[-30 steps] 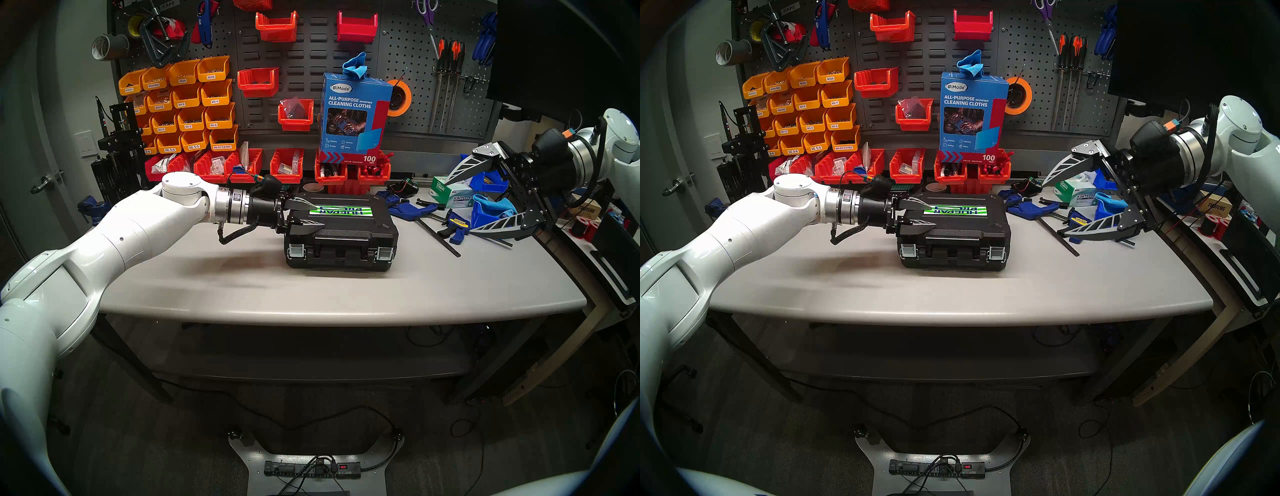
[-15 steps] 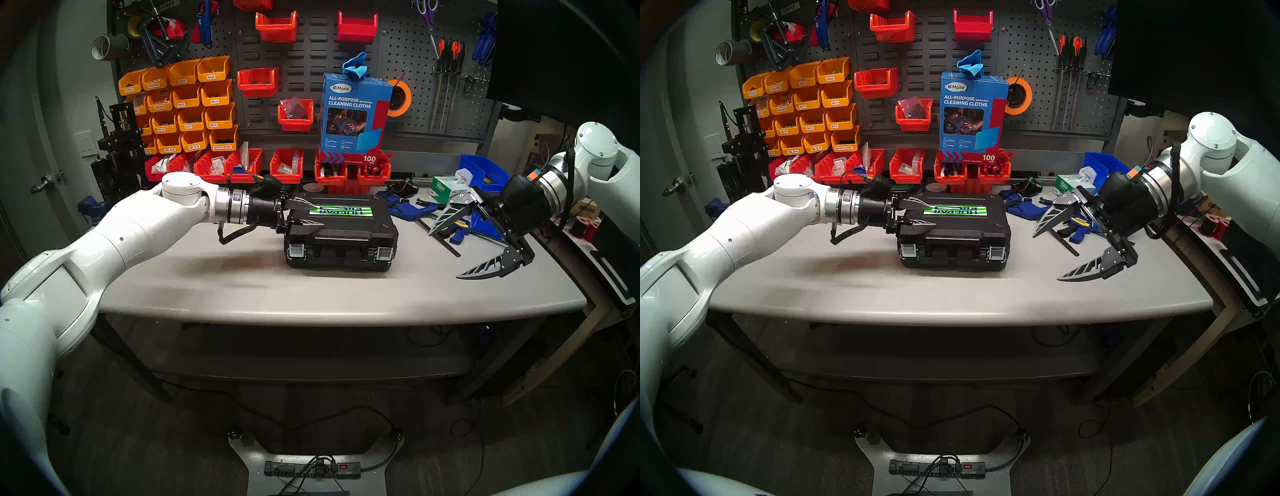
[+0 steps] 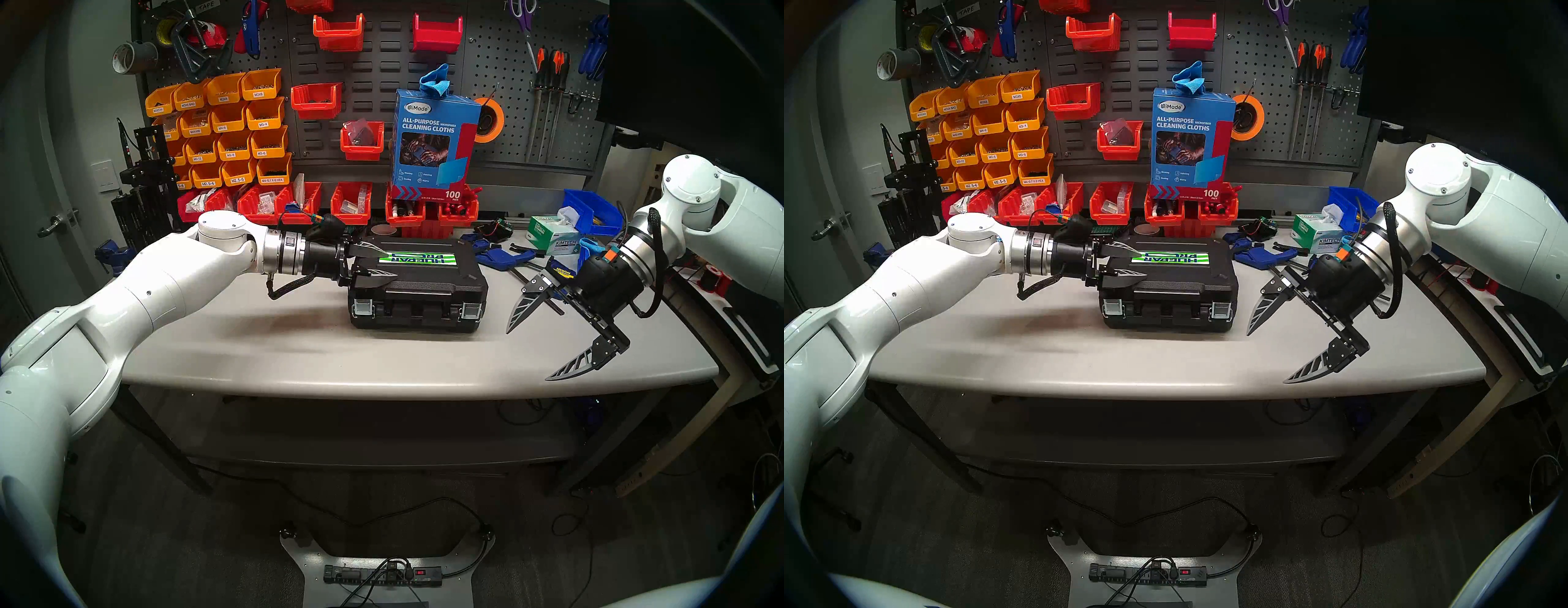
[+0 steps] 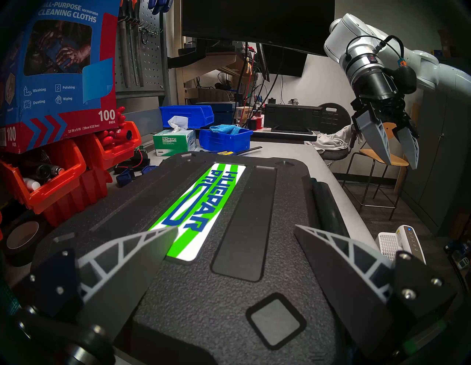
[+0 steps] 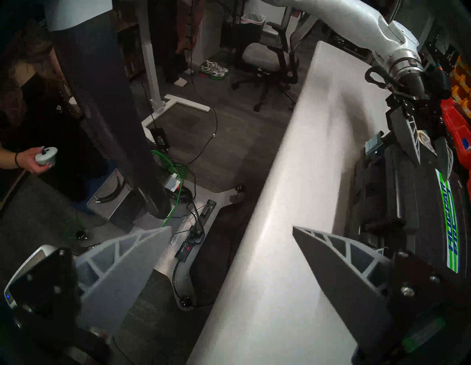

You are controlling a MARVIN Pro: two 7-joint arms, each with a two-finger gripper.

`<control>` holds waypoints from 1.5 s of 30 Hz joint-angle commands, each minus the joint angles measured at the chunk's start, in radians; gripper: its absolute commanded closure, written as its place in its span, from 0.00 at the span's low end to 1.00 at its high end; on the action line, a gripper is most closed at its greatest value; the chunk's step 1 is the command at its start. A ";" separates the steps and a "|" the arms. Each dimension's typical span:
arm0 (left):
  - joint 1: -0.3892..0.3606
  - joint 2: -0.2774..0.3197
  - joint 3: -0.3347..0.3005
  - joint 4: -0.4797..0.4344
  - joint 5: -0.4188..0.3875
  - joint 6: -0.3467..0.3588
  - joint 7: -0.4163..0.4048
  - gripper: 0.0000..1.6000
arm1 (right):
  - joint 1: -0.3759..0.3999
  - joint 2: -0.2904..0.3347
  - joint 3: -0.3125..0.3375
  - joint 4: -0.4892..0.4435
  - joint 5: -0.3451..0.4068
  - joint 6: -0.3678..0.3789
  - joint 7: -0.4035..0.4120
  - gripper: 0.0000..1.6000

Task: Open the tool box

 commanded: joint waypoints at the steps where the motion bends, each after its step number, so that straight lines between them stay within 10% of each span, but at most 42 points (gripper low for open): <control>1: 0.003 0.003 0.008 0.002 0.007 0.003 -0.004 0.00 | 0.070 -0.054 -0.036 -0.011 0.003 -0.005 -0.002 0.00; 27: 0.001 0.002 0.009 0.006 0.010 0.004 -0.010 0.00 | 0.203 -0.270 -0.223 0.160 0.125 -0.025 -0.002 0.00; 45: 0.000 0.001 0.010 0.008 0.011 0.005 -0.011 0.00 | 0.144 -0.319 -0.228 0.249 0.244 -0.047 -0.002 0.00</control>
